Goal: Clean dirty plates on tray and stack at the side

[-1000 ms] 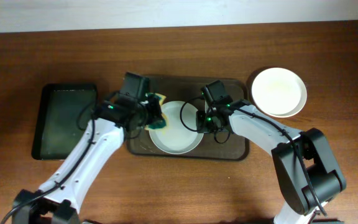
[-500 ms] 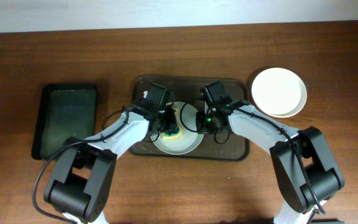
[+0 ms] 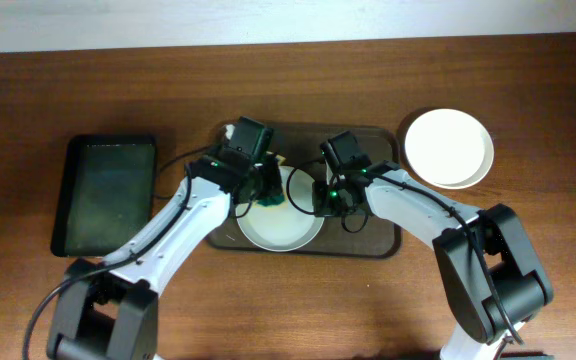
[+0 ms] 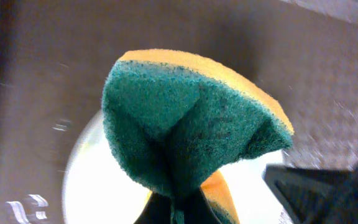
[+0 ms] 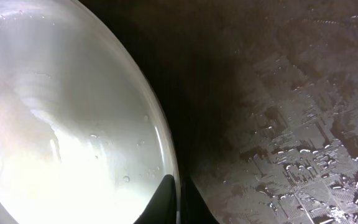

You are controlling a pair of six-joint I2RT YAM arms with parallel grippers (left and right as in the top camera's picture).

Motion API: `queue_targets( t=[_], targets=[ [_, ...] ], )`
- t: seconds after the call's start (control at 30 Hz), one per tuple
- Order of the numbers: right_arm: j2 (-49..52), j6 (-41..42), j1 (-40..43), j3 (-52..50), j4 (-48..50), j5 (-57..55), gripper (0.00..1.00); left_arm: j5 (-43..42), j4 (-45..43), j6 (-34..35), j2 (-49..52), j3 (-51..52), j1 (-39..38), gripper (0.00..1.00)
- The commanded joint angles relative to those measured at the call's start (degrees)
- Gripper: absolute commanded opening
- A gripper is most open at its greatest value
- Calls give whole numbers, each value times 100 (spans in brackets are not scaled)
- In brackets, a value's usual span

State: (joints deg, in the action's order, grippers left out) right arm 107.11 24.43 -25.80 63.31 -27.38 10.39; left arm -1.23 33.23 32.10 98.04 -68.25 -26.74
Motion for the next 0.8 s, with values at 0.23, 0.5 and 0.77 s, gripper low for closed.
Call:
queue_targets(
  t=[0.23,0.5,0.77],
  targets=[
    [7,7,37,-37,-26,-160,4,2949,955,-83,1023,-92,7,0],
    [-527,-680,-22,481,-413,-533,4,3427,1681,306,-1202,-809,957,0],
    [-859,-1873,-1794,2942,-2382,-5744,4,649,1134,-225,74,-651,3633,0]
  ],
)
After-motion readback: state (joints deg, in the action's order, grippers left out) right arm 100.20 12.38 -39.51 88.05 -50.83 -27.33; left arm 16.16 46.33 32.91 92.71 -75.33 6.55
